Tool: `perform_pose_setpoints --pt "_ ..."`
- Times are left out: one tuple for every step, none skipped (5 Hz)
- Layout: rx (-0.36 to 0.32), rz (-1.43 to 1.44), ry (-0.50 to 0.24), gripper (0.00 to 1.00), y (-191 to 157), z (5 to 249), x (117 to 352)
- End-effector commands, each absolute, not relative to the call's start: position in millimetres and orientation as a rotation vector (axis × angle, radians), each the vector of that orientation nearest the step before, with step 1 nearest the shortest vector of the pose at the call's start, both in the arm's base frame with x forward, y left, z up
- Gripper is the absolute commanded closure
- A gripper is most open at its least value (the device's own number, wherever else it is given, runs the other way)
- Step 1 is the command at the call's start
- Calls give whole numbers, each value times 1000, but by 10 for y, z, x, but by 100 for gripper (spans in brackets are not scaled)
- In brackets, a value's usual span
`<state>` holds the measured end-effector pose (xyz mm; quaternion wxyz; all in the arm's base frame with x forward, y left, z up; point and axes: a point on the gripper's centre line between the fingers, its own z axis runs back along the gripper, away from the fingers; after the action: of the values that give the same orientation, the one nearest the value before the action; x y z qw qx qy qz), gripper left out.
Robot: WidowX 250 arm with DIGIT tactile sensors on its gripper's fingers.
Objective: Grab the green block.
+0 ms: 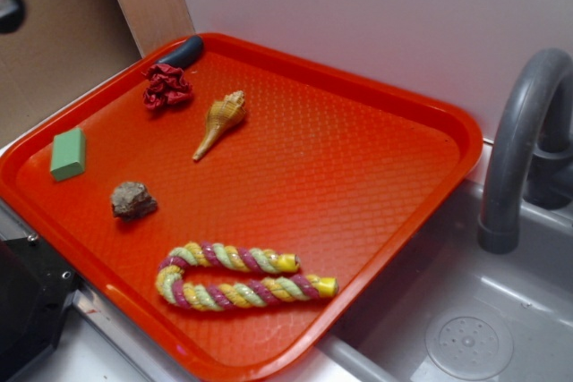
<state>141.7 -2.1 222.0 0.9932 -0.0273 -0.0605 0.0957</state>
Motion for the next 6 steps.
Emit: perform_pose_setpoints --pt "41 654 -223 0 567 1926 1767" --pt "118 830 -222 0 910 1645 1646" --pt "169 833 -175 0 1104 1326 1529" --pt "225 829 -155 0 1320 1100 1474" --pt "238 812 -151 0 1460 926 1498" --pt "215 779 -127 0 1471 768 1497"
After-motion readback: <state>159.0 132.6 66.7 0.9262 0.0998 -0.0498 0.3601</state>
